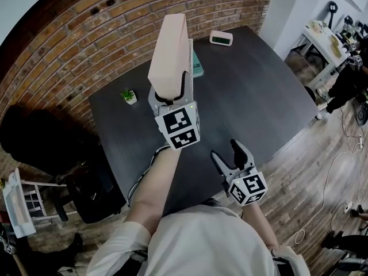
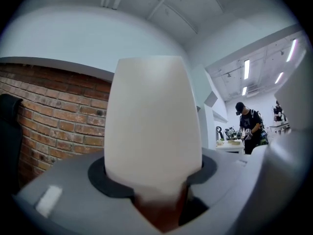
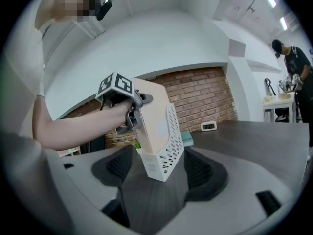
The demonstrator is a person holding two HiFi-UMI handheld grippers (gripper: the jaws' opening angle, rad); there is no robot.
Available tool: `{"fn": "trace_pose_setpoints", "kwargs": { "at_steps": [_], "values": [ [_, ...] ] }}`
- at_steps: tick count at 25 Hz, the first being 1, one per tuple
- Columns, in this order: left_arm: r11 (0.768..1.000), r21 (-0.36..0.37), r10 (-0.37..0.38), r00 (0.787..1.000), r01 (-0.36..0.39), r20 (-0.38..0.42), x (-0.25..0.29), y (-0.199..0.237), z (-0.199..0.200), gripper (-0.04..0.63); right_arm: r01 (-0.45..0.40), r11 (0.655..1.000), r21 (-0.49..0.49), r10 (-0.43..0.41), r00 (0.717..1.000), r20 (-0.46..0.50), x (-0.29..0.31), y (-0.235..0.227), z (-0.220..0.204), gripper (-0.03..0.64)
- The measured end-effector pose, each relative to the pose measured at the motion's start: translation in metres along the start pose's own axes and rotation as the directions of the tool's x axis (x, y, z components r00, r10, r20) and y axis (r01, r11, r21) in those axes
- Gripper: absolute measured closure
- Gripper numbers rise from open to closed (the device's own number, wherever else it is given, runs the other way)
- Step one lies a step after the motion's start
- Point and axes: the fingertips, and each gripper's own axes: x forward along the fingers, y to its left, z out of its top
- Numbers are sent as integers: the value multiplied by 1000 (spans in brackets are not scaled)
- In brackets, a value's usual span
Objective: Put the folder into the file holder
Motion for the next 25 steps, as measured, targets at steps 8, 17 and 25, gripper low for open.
{"fn": "trace_pose_setpoints", "kwargs": {
  "at_steps": [8, 17, 25],
  "values": [
    [997, 45, -60, 996, 63, -67, -6, 8, -73, 316, 2, 1000, -1, -2, 1000, 1, 0, -2, 0, 301],
    [988, 48, -143, 986, 148, -84, -10, 12, -104, 310, -8, 1000, -1, 8, 1000, -2, 1, 1, -1, 301],
    [983, 32, -174, 969, 183, -176, -13, 8, -117, 281, -15, 1000, -9, 15, 1000, 9, -11, 19, 2, 301]
  ]
}}
